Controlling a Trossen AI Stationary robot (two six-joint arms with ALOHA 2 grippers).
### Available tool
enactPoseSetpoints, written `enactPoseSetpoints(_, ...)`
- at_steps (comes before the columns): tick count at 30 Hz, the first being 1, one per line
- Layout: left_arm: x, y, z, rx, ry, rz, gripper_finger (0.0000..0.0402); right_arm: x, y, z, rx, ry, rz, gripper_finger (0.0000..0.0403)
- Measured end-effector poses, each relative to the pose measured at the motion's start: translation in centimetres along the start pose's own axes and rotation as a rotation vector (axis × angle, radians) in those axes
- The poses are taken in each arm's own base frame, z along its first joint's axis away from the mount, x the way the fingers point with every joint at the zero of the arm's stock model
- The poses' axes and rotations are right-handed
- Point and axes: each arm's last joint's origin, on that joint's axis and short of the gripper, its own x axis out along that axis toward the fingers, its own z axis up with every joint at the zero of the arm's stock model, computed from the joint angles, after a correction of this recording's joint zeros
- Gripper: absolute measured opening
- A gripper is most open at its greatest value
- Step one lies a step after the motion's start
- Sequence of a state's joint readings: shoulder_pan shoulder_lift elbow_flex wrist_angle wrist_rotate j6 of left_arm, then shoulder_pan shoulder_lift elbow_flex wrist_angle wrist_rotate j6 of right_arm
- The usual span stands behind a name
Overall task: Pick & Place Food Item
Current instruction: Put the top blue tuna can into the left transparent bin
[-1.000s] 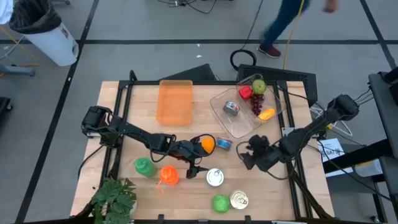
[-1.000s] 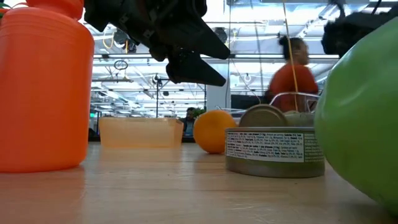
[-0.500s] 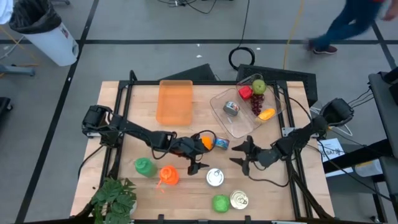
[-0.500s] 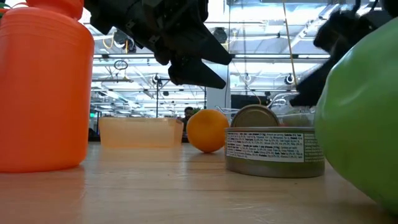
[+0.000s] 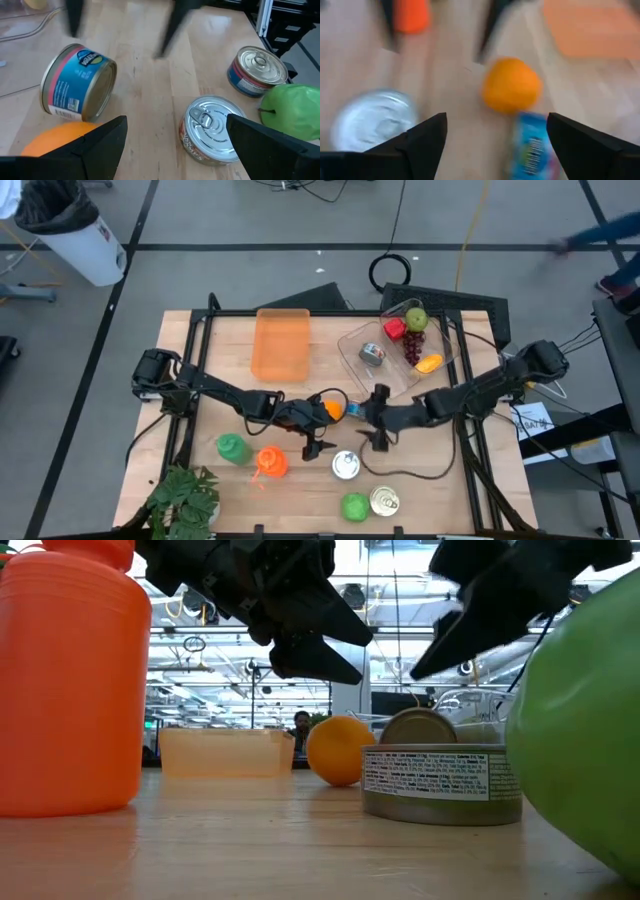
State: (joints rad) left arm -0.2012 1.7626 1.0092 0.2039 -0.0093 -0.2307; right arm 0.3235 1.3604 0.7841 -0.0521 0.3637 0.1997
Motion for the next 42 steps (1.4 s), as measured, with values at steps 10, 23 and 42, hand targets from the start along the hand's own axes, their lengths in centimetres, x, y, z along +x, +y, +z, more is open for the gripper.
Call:
enactPoseSetpoints(10, 0.0, 0.0, -0.1, -0.007, 0.007, 0.002, 0.0351, 1.6, -2.3, -0.8, -0.025, 0.121, -0.029, 0.0324)
enactPoseSetpoints(23, 0.0, 0.0, -0.2, -0.007, 0.021, 0.005, 0.0351, 4.0, -1.9, -3.0, -0.076, 0.278, -0.014, 0.0304)
enactPoseSetpoints(42, 0.0, 0.1, -0.3, -0.014, 0.037, 0.009, 0.0351, -2.8, -1.4, -2.4, 0.02, 0.314, 0.023, 0.0283)
